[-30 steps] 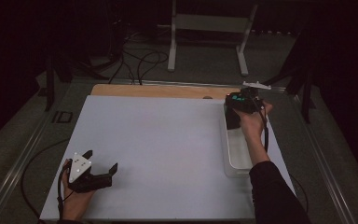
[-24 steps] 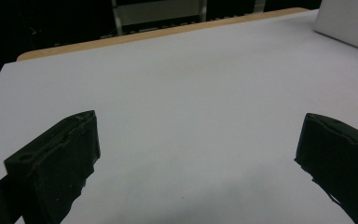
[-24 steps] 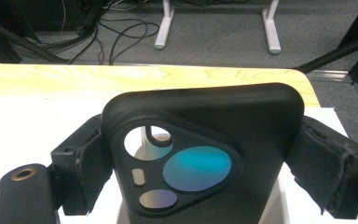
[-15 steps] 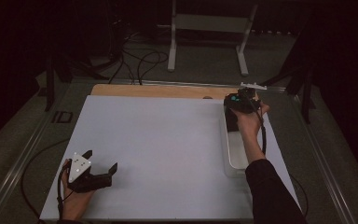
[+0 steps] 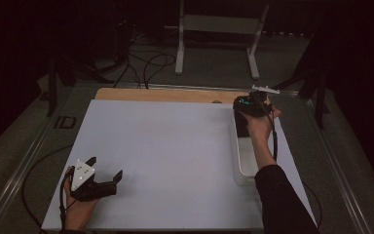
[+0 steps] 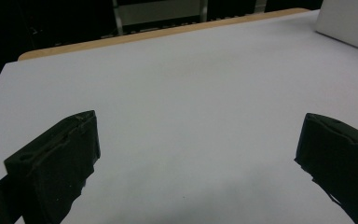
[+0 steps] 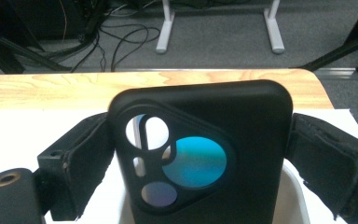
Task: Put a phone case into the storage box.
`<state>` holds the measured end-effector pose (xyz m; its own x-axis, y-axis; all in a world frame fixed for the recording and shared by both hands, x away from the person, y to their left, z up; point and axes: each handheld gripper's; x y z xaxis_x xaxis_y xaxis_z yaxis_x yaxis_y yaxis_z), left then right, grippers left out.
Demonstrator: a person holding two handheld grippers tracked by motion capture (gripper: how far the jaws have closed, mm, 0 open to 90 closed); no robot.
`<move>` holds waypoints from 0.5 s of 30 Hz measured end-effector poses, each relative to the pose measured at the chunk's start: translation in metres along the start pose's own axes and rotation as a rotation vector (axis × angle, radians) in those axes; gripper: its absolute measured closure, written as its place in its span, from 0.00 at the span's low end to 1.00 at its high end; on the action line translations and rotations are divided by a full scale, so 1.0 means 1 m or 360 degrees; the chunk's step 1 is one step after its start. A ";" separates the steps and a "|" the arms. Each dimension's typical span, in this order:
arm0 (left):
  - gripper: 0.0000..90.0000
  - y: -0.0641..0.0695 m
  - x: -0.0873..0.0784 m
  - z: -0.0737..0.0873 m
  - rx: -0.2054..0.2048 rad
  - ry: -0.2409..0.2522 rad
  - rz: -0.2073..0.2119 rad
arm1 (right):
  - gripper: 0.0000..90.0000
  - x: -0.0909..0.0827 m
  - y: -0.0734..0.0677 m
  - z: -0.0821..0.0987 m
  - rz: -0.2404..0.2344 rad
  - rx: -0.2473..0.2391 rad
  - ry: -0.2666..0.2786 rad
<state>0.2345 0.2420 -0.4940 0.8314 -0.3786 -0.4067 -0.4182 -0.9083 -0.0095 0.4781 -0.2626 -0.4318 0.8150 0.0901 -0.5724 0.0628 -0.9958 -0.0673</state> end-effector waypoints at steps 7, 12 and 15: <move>0.00 0.000 0.000 0.000 -0.0001 0.0001 -0.0002 | 0.09 -0.005 0.005 -0.004 0.0005 0.0010 0.0060; 0.00 0.000 0.000 0.000 0.0002 0.0000 -0.0003 | 0.09 -0.010 0.008 -0.005 0.0016 -0.0010 0.0062; 0.00 0.000 -0.001 0.000 0.0004 0.0001 -0.0001 | 0.09 -0.016 0.009 -0.007 -0.0003 -0.0007 0.0078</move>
<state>0.2341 0.2420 -0.4933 0.8319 -0.3780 -0.4064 -0.4185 -0.9081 -0.0121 0.4694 -0.2736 -0.4175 0.8423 0.0908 -0.5314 0.0665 -0.9957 -0.0647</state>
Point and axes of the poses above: each handheld gripper's, and its own axes: x roughly forward along the jaws, z roughly out of its underside, y roughly to its right
